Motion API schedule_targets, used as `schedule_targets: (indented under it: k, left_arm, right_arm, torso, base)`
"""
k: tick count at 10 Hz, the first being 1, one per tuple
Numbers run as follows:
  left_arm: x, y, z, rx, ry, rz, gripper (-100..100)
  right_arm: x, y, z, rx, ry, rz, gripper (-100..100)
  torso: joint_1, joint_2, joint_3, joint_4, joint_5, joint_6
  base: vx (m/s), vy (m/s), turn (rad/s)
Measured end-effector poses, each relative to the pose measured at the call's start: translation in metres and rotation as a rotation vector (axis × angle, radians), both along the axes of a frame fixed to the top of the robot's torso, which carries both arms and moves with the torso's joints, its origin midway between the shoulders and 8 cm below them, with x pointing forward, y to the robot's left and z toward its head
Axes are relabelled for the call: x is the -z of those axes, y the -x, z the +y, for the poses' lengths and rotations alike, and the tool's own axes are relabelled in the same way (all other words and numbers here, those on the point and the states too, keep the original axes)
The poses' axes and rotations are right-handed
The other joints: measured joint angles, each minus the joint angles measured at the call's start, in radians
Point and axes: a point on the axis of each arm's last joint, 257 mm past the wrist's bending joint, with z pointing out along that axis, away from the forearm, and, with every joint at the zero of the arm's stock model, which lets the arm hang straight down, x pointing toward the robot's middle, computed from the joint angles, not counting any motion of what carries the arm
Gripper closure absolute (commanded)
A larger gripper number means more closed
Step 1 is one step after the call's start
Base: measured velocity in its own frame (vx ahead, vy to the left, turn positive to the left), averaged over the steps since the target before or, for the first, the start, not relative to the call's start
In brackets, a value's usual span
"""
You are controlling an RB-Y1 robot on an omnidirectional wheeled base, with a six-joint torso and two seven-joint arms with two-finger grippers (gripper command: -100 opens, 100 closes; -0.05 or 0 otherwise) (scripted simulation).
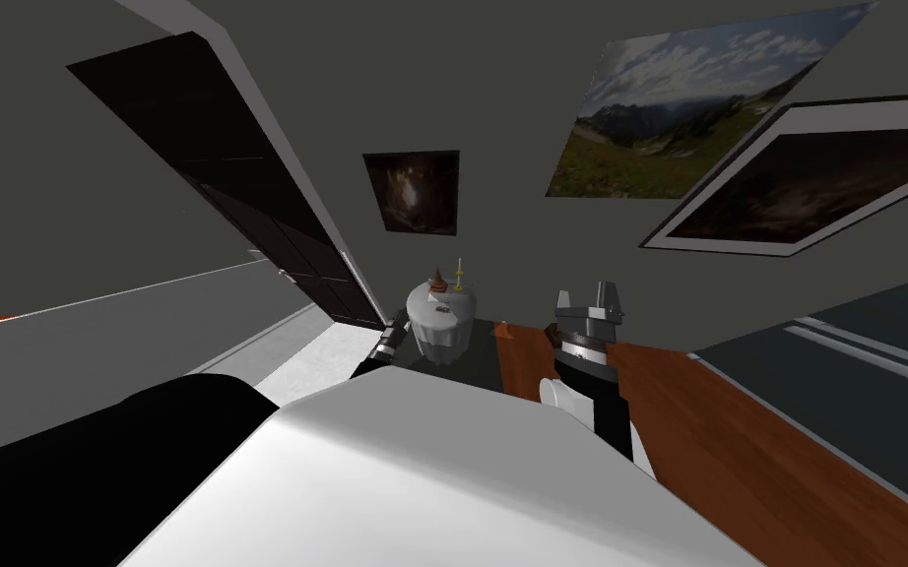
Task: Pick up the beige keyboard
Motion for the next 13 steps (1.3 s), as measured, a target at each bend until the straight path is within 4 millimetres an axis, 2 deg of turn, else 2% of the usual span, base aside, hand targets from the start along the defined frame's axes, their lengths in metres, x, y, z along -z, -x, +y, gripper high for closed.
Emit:
schedule_targets:
  k: [2, 3, 6, 8, 9, 12, 13]
  left_arm:
    - [0.036, 0.008, 0.010, 0.000, 0.005, 0.100, -100]
    - [0.061, 0.025, 0.018, -0.003, 0.009, 0.169, -100]
    - [0.107, 0.041, 0.029, -0.010, 0.016, 0.306, -100]
    - [0.141, 0.060, 0.039, -0.016, 0.022, 0.412, -100]
    - [0.162, 0.076, 0.053, -0.023, 0.024, 0.477, -100]
    - [0.200, 0.106, 0.069, -0.043, 0.035, 0.616, -100]
    - [0.222, 0.124, 0.081, -0.052, 0.037, 0.682, -100]
  right_arm:
    - [0.000, 0.000, 0.000, 0.000, 0.000, 0.000, 0]
    - [0.000, 0.000, 0.000, 0.000, 0.000, 0.000, 0]
    - [0.000, 0.000, 0.000, 0.000, 0.000, 0.000, 0]
    - [0.000, 0.000, 0.000, 0.000, 0.000, 0.000, 0]
    - [0.000, 0.000, 0.000, 0.000, 0.000, 0.000, 0]
    - [0.000, 0.000, 0.000, 0.000, 0.000, 0.000, 0]
    - [0.000, 0.000, 0.000, 0.000, 0.000, 0.000, 0]
  torso:
    - [0.001, -0.002, -0.001, 0.000, 0.000, 0.000]
    - [0.001, -0.001, -0.001, 0.000, 0.000, 0.000]
    - [0.001, -0.002, -0.001, 0.000, 0.000, 0.000]
    - [0.001, -0.003, -0.002, -0.001, 0.000, 0.000]
    - [0.000, -0.003, -0.002, -0.001, 0.000, 0.001]
    - [0.002, -0.004, -0.002, -0.001, 0.000, 0.000]
    - [0.002, -0.004, -0.002, -0.001, 0.000, 0.001]
  base:
    - [-0.023, -0.077, -0.112]
    - [-0.030, -0.081, -0.062]
    - [-0.018, -0.089, -0.130]
    - [-0.005, -0.099, -0.138]
    - [0.003, -0.081, -0.072]
    - [0.021, -0.080, -0.150]
    - [0.029, -0.073, -0.101]
